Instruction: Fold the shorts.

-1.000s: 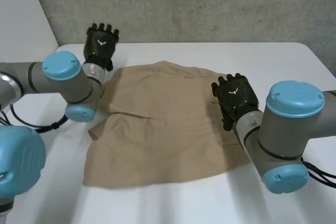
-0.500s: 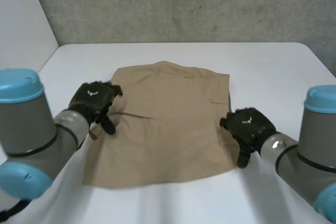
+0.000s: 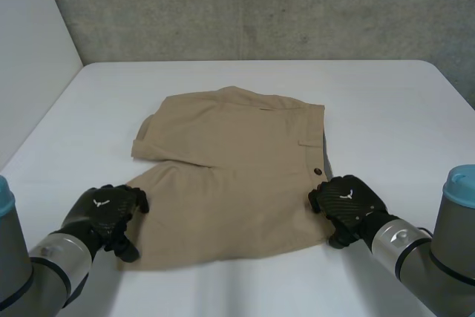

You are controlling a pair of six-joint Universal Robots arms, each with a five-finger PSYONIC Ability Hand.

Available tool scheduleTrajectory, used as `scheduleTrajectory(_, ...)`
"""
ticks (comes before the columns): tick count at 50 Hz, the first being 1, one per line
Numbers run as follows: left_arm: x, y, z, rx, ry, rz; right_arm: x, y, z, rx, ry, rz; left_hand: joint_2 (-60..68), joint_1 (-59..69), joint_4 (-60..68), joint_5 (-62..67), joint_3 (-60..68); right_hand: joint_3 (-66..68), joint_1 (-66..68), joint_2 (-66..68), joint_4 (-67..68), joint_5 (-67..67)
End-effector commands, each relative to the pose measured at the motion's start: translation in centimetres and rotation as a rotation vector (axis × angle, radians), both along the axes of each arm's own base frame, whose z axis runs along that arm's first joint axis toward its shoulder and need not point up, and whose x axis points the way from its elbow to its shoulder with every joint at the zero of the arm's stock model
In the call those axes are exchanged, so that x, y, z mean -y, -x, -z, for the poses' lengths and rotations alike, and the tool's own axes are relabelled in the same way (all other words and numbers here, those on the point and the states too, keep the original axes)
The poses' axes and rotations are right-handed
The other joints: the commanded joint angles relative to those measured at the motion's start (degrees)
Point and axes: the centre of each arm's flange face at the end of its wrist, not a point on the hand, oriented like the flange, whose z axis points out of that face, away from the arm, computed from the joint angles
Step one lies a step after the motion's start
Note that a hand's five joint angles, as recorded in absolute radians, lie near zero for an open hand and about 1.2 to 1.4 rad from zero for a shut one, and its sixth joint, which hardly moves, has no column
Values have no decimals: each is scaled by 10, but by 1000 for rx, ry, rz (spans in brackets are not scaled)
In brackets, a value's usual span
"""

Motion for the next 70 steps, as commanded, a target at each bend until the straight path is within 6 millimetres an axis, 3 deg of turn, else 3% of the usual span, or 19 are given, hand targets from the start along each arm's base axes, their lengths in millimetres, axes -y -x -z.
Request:
scheduleTrajectory(1,-4,-2,-4,-7,16,-1,6,-2,-1,5,34,0,43,40,41,43,44,91,151,91,93,111)
scheduleTrajectory(14,-13,-5,-11,-17,42,-2,8,-4,0,5,34,-5,45,42,43,45,45,91,151,91,93,111)
scheduleTrajectory(19,-20,-7,-13,-15,41,0,12,-4,-3,10,52,-2,47,43,44,46,47,386,446,386,388,406)
scheduleTrajectory(31,-44,-3,-14,0,-1,61,27,-6,-13,39,91,68,53,50,51,53,54,386,447,386,388,407)
scheduleTrajectory(40,-48,-1,-2,25,-58,81,43,-3,-9,79,64,200,60,57,58,60,60,386,447,386,388,407)
scheduleTrajectory(70,5,15,32,36,-16,47,14,0,-7,72,14,177,16,13,14,16,17,386,447,386,388,407)
